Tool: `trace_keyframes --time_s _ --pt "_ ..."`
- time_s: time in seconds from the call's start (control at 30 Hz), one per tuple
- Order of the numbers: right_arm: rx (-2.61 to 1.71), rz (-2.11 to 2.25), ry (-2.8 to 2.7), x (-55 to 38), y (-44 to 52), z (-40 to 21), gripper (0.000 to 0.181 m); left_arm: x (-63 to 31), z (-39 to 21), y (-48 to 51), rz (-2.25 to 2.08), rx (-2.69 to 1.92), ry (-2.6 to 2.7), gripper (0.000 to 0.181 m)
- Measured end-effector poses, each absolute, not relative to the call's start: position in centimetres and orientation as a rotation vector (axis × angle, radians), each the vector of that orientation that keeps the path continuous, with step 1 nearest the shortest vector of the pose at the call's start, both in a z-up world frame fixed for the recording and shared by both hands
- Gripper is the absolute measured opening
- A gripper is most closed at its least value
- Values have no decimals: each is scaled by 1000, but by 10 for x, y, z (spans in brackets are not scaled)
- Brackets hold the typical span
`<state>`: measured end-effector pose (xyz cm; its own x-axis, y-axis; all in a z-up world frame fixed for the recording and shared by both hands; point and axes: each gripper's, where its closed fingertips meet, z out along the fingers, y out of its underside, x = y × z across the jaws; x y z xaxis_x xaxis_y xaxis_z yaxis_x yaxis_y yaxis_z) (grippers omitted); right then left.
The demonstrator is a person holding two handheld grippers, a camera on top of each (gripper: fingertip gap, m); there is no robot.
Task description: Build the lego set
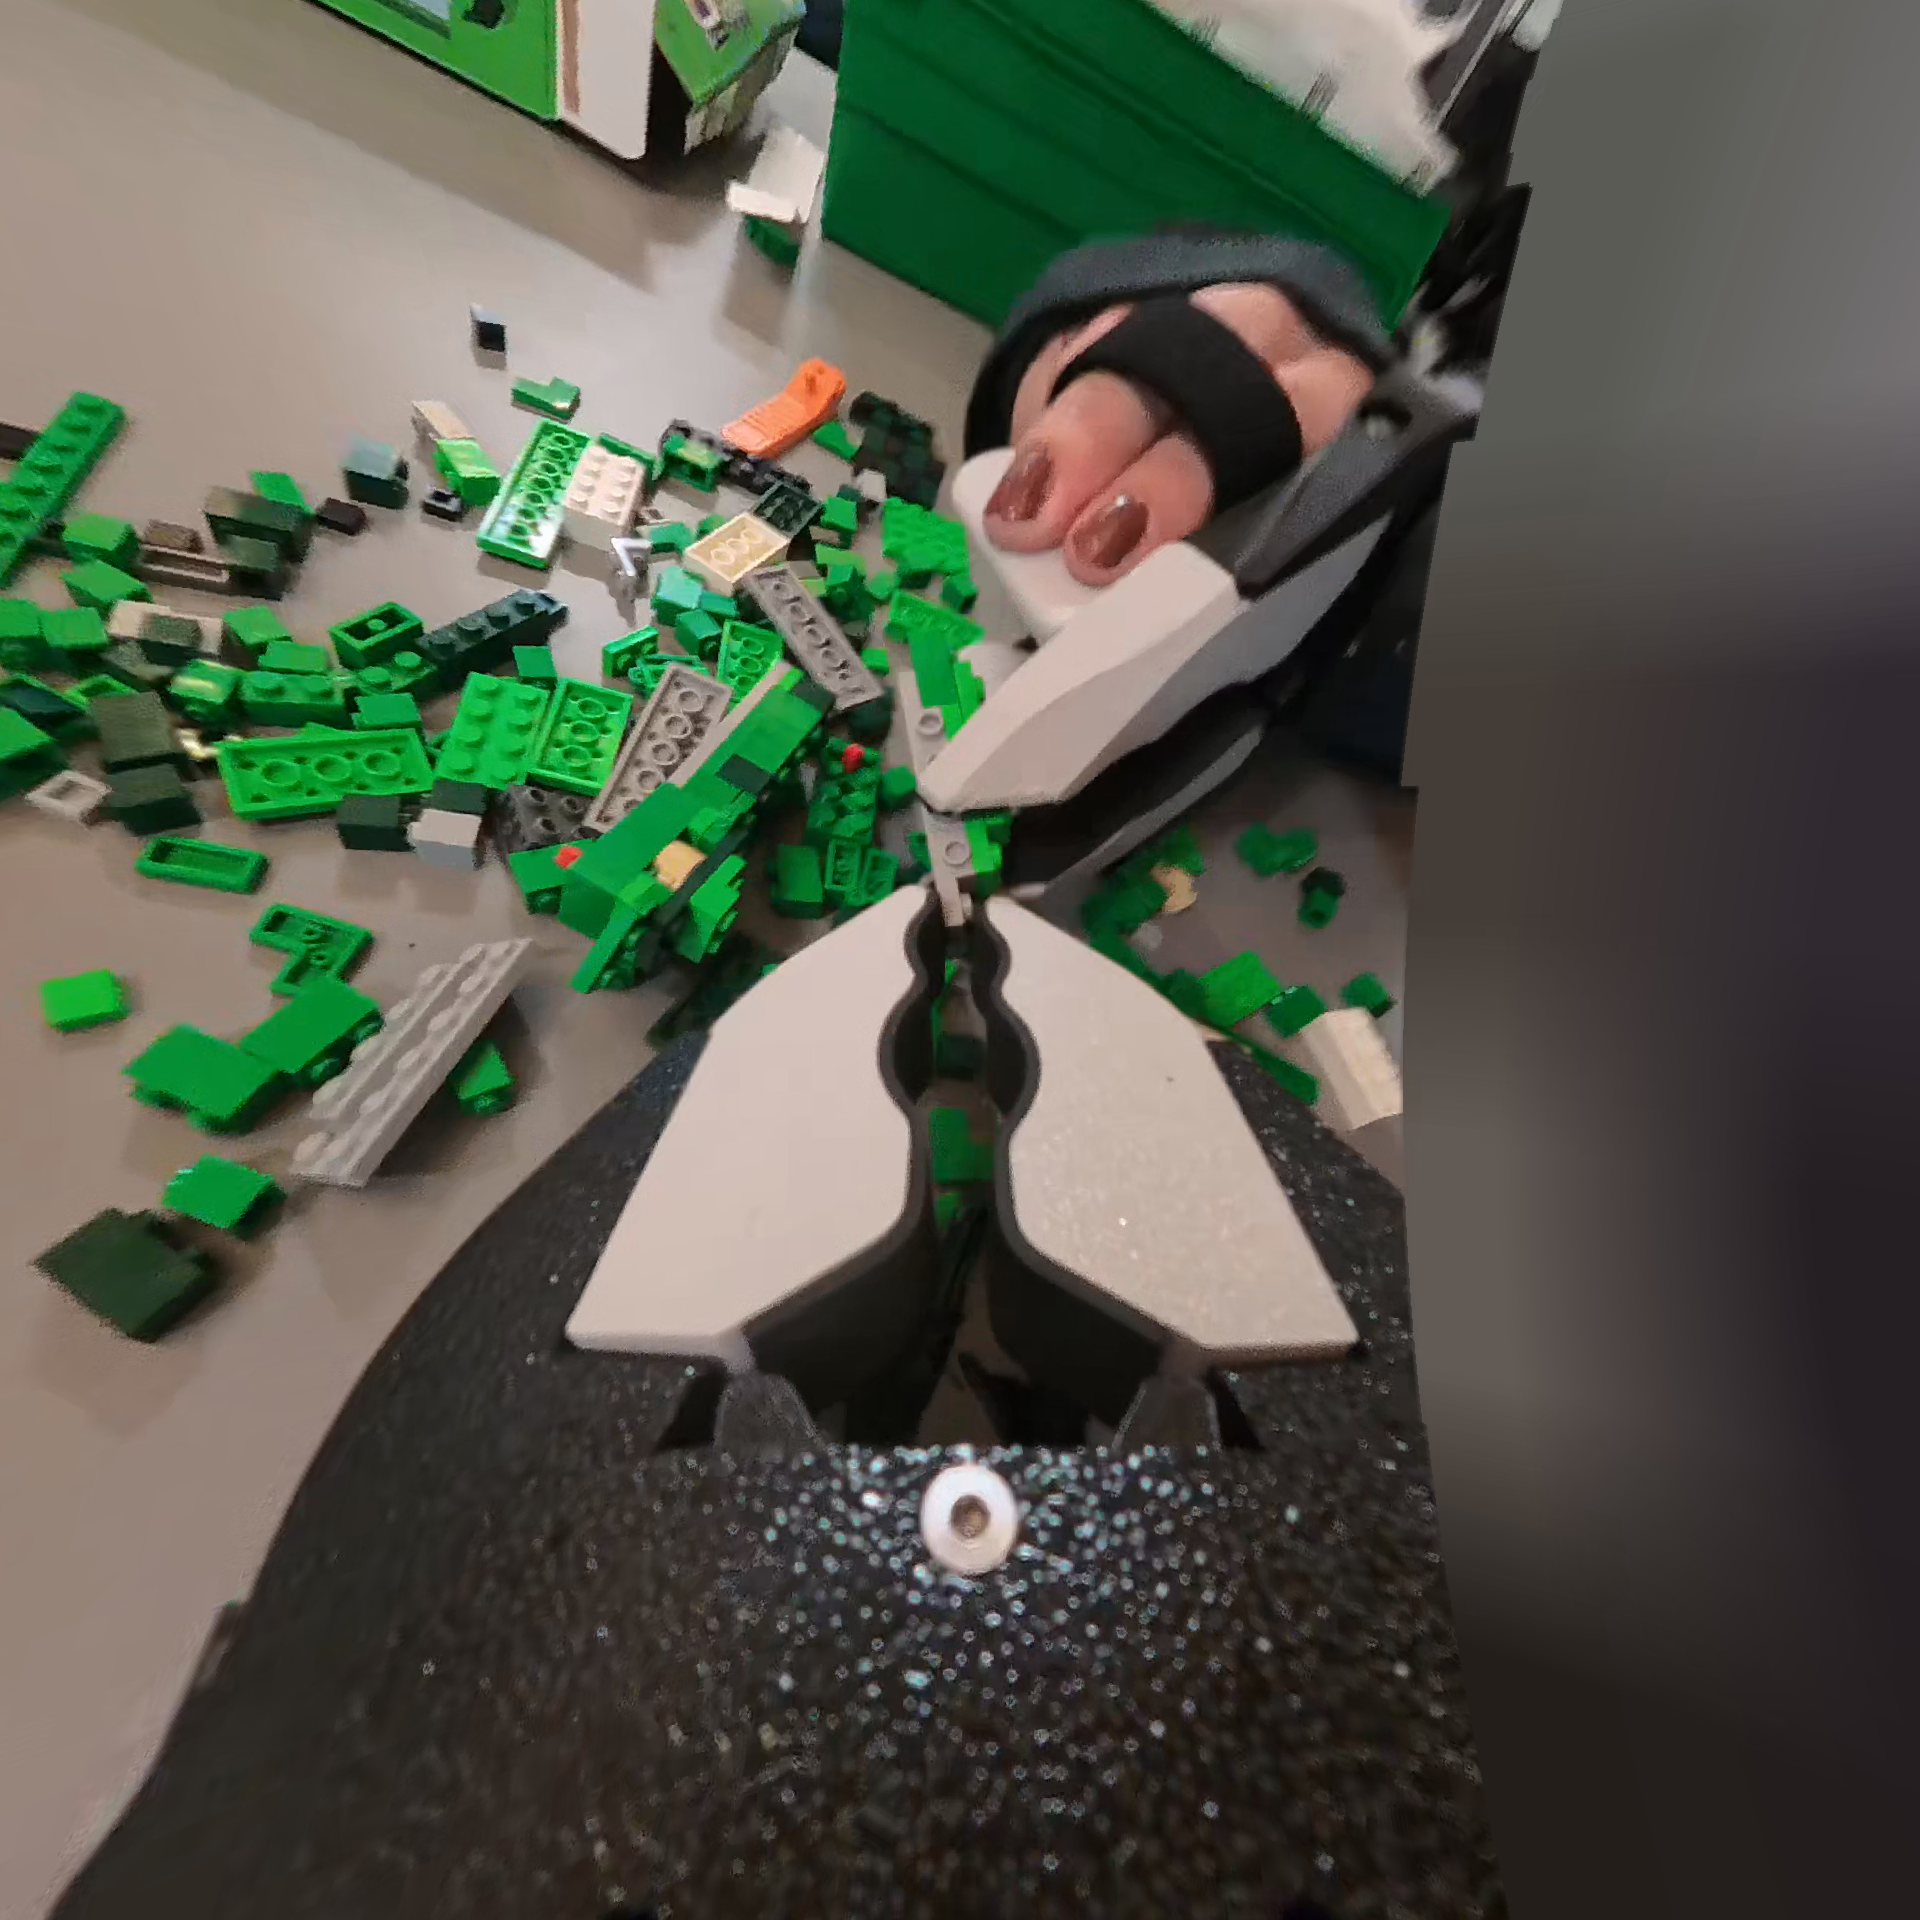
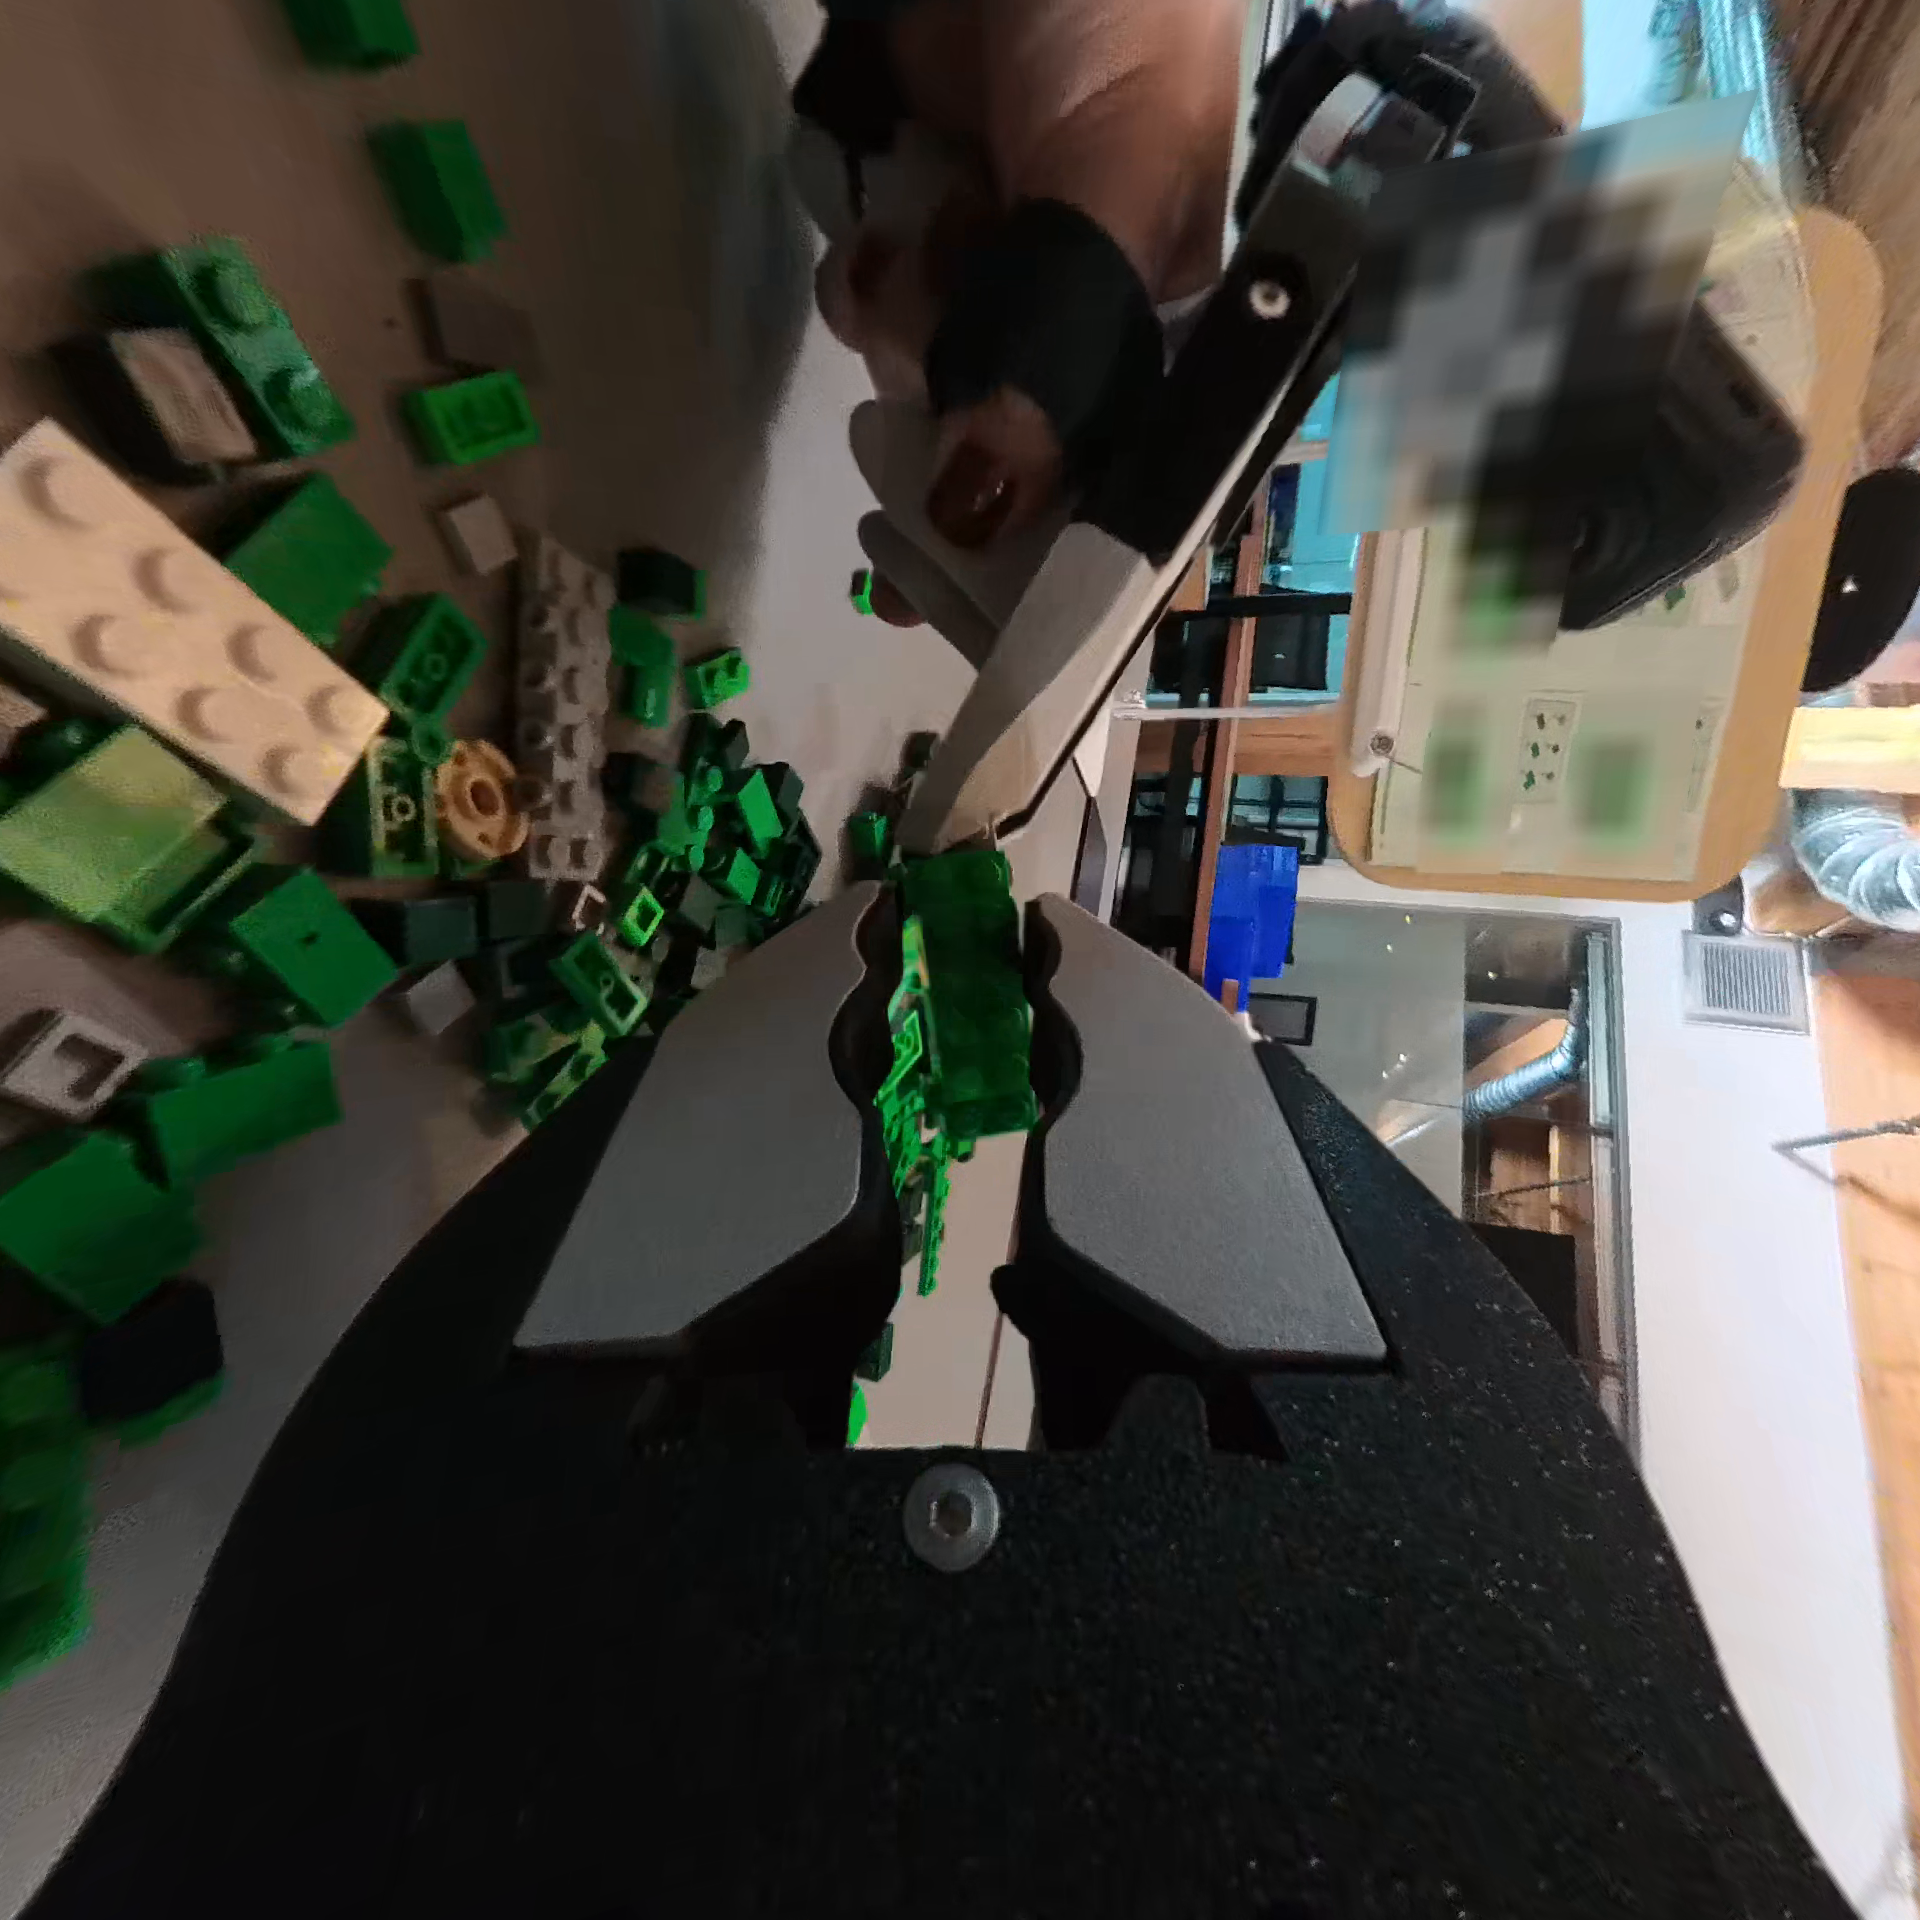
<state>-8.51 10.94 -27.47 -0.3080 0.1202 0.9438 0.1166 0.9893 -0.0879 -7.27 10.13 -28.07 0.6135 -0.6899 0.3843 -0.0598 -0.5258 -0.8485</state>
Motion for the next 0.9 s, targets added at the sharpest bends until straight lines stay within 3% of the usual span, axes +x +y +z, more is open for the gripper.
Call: trace_keyframes --time_s 0.03,0.27,0.6,0.63,0.7,0.87,0.9 --pt "-186 -4 -1909 -85 109 -277 20 -72 -281 101 -960 -1978 573 4" --pt "-638 518 -2024 -78 111 -279 20 -67 -277 104 -817 -1904 660 7" --pt "-910 1081 -2112 -64 104 -286 21 -59 -287 103 -769 -1934 735 6" --pt "-926 1172 -2096 -62 102 -281 11 -61 -294 103 -713 -1971 768 5" --pt "-943 1339 -2046 -60 99 -271 11 -55 -288 102 -684 -1916 813 4" --pt "-902 1147 -1993 -69 108 -273 10 -63 -287 108 -738 -1942 688 4" --pt "-895 1066 -1986 -71 113 -276 20 -67 -286 110 -737 -1948 653 4"
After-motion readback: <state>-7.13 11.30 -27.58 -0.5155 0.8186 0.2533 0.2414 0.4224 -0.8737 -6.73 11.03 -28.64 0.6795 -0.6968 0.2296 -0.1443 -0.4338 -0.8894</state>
